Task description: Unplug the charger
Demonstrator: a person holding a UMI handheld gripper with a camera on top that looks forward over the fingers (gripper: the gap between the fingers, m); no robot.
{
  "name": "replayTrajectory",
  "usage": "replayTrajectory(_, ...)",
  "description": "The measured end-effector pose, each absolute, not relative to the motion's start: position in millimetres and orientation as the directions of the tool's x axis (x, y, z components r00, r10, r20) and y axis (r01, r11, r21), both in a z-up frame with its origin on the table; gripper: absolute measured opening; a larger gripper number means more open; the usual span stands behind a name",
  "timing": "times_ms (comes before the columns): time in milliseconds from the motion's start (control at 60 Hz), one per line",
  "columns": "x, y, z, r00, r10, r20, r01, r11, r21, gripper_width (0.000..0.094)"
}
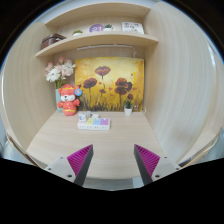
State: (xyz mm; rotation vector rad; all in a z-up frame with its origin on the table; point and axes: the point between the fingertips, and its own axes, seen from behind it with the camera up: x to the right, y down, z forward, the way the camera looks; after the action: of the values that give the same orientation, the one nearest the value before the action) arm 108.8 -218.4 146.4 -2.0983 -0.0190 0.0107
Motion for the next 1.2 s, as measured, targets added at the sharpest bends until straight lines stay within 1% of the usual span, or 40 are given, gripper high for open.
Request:
replayTrajectory(117, 81.0, -187.0, 124.6, 0.999, 0.045, -0.01, 0.016, -0.544, -0.839, 0.0818)
replayTrajectory(133, 81.6, -198.4, 124.1, 0.999, 0.05, -0.007, 0.021, -0.546, -0.837, 0.0817)
replayTrajectory(150, 71.5, -178.3, 118.0, 0.998, 0.059, -0.008, 0.026, -0.549, -0.835, 0.0818)
replayTrajectory(217, 46.5, -150.7, 103.3, 0.997, 0.082, -0.005, 0.042, -0.556, -0.83, 0.0818)
replayTrajectory(317, 12.9, -109.2, 91.3, 0.992, 0.122, -0.01, 0.061, -0.564, -0.824, 0.0817)
replayTrajectory(500, -45.1, -17.0, 65.0, 0.991, 0.132, -0.011, 0.066, -0.56, -0.826, 0.081)
replayTrajectory(567, -57.6, 12.3, 58.0, 0.994, 0.112, -0.017, 0.048, -0.558, -0.828, 0.0744)
replayTrajectory(650, -67.5, 43.0, 51.6, 0.996, 0.085, -0.019, 0.031, -0.554, -0.832, 0.0605)
replayTrajectory(767, -70.2, 74.7, 40.0, 0.999, 0.047, -0.013, 0.015, -0.553, -0.833, 0.0437)
replayTrajectory(817, -70.5, 80.6, 30.4, 0.999, 0.04, -0.009, 0.015, -0.568, -0.823, 0.0321)
replayTrajectory(883, -70.7, 83.4, 30.9, 0.999, 0.025, -0.023, -0.004, -0.562, -0.827, 0.0309)
replayTrajectory(967, -70.2, 82.1, 30.2, 1.0, 0.008, -0.021, -0.013, -0.551, -0.835, 0.0257)
replayTrajectory(1000, -69.9, 81.5, 29.8, 1.0, 0.005, -0.022, -0.016, -0.552, -0.834, 0.025)
replayTrajectory(1033, -69.6, 81.6, 29.8, 1.0, 0.001, -0.028, -0.023, -0.555, -0.831, 0.0221)
replayTrajectory(1100, -70.2, 81.9, 29.1, 0.999, 0.004, -0.038, -0.029, -0.561, -0.827, 0.0221)
replayTrajectory(1117, -70.3, 82.1, 29.4, 0.999, 0.008, -0.038, -0.026, -0.562, -0.827, 0.0194)
replayTrajectory(1200, -70.6, 83.4, 29.1, 0.999, 0.029, -0.041, -0.017, -0.565, -0.825, 0.0194)
